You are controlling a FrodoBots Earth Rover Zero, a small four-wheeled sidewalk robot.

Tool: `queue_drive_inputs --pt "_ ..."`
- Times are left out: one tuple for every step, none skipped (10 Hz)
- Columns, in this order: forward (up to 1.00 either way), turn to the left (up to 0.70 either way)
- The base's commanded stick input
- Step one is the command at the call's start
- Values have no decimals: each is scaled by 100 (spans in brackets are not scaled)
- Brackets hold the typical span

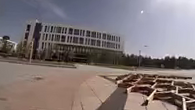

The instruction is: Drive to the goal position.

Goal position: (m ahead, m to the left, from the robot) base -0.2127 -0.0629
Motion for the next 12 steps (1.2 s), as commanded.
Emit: queue_drive_inputs --pt "5 0" --pt "5 0" --pt "5 0" --pt "5 0" --pt "5 0" --pt "5 0" --pt "5 0" --pt "5 0" --pt "5 0" --pt "5 0" --pt "5 0" --pt "5 0"
